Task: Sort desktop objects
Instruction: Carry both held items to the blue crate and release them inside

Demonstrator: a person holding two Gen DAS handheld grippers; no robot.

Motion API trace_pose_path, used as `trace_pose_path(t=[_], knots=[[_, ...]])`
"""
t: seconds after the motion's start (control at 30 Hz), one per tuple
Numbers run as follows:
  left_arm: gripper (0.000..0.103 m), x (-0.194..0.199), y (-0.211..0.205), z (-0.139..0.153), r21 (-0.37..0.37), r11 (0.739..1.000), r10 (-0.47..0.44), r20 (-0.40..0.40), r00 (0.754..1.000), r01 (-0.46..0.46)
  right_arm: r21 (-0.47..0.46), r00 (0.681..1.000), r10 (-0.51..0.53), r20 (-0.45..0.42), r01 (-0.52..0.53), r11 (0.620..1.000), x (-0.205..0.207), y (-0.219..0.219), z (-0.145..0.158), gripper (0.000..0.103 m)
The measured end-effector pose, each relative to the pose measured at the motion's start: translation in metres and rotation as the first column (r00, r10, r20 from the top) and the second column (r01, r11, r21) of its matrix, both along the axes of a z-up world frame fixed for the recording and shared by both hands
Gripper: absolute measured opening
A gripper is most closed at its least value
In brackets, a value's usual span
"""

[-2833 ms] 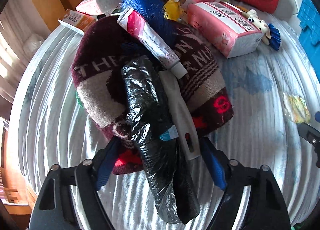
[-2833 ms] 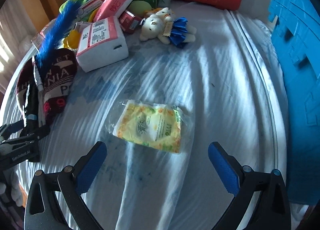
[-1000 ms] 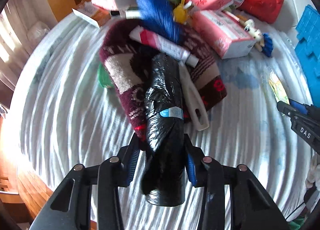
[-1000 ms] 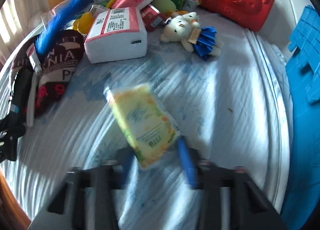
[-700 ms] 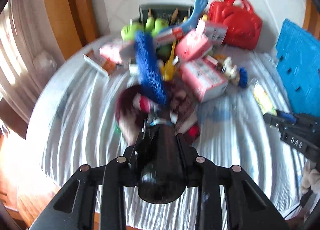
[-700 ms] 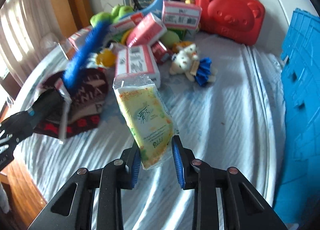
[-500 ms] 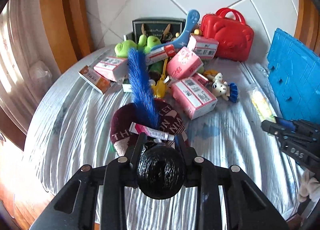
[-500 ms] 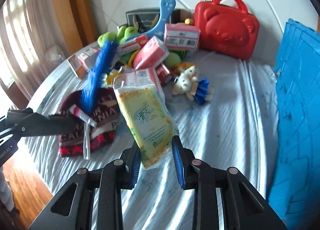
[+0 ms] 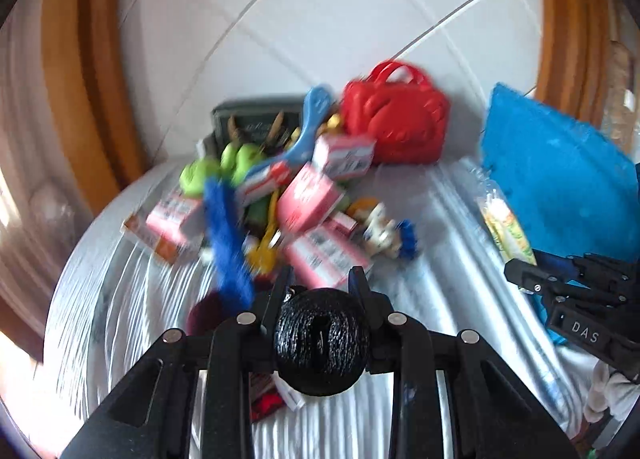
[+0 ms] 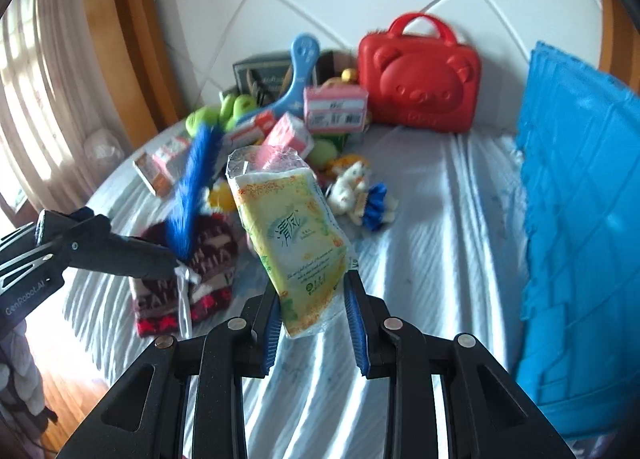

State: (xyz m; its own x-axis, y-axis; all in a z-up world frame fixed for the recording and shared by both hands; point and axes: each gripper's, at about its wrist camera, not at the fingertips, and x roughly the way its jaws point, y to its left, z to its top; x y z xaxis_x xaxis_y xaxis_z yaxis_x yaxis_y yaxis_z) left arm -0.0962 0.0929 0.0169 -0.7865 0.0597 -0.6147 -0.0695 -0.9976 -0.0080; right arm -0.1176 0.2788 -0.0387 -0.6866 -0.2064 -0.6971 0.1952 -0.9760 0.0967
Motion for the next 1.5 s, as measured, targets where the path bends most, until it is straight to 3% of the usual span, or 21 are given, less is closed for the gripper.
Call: trace_pose_path(t=[0.1,0.2,0.37,0.53,0.67,0.77,0.93,1.03,1.13,1.17,1.23,1.27,1.3,1.37,1.43,1.5], knots=[[0.027,-0.009,0.032,0.040,0.008,0.997,-0.079,-0.097,0.992,0.080,-0.015,0.995,-0.053,-0.080,0.052,0.999,0.007,0.023,0.041,0.029],[0.027,-0.016,0.074,0.083,0.007,0.986,-0.163,-0.192,0.968,0.167,-0.022,0.975,-0.140,-0.173,0.139,0.990,0.019,0.058,0.088,0.029],[0.027,-0.017,0.160,0.154,0.015,0.935,-0.331,-0.319,0.888,0.354,-0.005,0.898,-0.324,-0.297,0.338,0.941,0.052,0.138,0.153,0.029],[0.027,-0.010,0.252,0.195,0.053,0.850,-0.476,-0.347,0.808,0.524,0.047,0.826,-0.492,-0.275,0.522,0.851,0.079,0.228,0.164,0.029],[0.027,-0.013,0.329,0.192,0.052,0.793,-0.569,-0.289,0.770,0.606,0.093,0.779,-0.587,-0.221,0.616,0.782,0.096,0.289,0.149,0.029],[0.027,-0.021,0.377,0.167,0.046,0.778,-0.609,-0.190,0.770,0.627,0.110,0.758,-0.630,-0.170,0.649,0.753,0.103,0.323,0.133,0.029],[0.027,-0.025,0.425,0.112,-0.014,0.783,-0.622,-0.016,0.783,0.622,0.109,0.749,-0.655,-0.101,0.663,0.741,0.108,0.357,0.108,0.029],[0.028,-0.020,0.437,0.096,-0.064,0.797,-0.600,0.023,0.800,0.600,0.109,0.750,-0.656,-0.085,0.661,0.742,0.112,0.369,0.099,0.029],[0.029,-0.012,0.440,0.094,-0.109,0.810,-0.579,0.010,0.816,0.576,0.120,0.749,-0.657,-0.085,0.662,0.739,0.115,0.376,0.093,0.029],[0.032,-0.011,0.443,0.095,-0.119,0.812,-0.575,0.006,0.818,0.571,0.125,0.747,-0.659,-0.085,0.665,0.737,0.113,0.379,0.092,0.030],[0.056,-0.009,0.438,0.097,-0.125,0.818,-0.567,-0.010,0.823,0.562,0.135,0.741,-0.666,-0.088,0.671,0.729,0.111,0.385,0.091,0.032],[0.062,-0.007,0.434,0.098,-0.121,0.820,-0.566,-0.025,0.824,0.560,0.140,0.739,-0.667,-0.092,0.673,0.727,0.110,0.386,0.091,0.032],[0.067,-0.007,0.431,0.098,-0.118,0.822,-0.565,-0.037,0.825,0.557,0.144,0.739,-0.666,-0.095,0.673,0.726,0.108,0.385,0.092,0.034],[0.068,-0.005,0.427,0.098,-0.113,0.825,-0.562,-0.046,0.826,0.554,0.149,0.739,-0.666,-0.102,0.674,0.724,0.107,0.388,0.091,0.042],[0.068,-0.006,0.423,0.099,-0.098,0.827,-0.560,-0.052,0.827,0.553,0.153,0.740,-0.663,-0.116,0.672,0.724,0.108,0.387,0.091,0.059],[0.068,-0.002,0.416,0.101,-0.094,0.833,-0.552,-0.073,0.831,0.545,0.158,0.743,-0.655,-0.137,0.669,0.726,0.110,0.383,0.092,0.086]])
